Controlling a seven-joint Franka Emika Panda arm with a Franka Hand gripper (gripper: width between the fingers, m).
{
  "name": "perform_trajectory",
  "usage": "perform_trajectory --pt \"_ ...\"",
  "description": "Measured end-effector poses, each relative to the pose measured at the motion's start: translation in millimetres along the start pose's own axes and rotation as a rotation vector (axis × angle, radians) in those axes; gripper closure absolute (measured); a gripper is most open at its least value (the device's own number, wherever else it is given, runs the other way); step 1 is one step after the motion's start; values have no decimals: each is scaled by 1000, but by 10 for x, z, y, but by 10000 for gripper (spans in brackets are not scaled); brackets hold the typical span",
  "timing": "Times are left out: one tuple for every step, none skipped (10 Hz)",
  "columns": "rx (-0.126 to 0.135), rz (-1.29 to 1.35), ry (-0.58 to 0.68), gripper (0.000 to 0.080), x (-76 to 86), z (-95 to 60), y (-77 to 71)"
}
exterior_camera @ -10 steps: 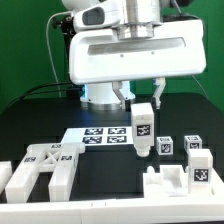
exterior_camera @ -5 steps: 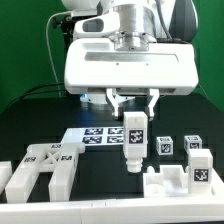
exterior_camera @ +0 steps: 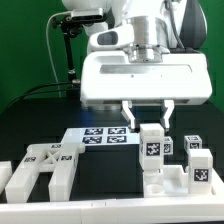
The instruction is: Assemble chair
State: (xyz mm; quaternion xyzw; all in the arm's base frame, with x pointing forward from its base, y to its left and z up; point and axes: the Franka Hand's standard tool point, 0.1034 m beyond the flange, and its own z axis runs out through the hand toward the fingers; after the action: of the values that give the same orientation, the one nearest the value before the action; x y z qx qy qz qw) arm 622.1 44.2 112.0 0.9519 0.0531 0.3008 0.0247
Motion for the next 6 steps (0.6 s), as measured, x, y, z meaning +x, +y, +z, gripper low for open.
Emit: perform_trajectory --pt "3 -4 -7 515 -36 43 -32" --pt "6 -6 -10 515 -53 74 -57" --pt "6 -8 -15 515 -77 86 -61" --pt "6 -8 -18 515 -91 88 -60" --pt "10 -8 -29 515 -99 83 -64" --pt "10 -7 -35 515 -96 75 -51"
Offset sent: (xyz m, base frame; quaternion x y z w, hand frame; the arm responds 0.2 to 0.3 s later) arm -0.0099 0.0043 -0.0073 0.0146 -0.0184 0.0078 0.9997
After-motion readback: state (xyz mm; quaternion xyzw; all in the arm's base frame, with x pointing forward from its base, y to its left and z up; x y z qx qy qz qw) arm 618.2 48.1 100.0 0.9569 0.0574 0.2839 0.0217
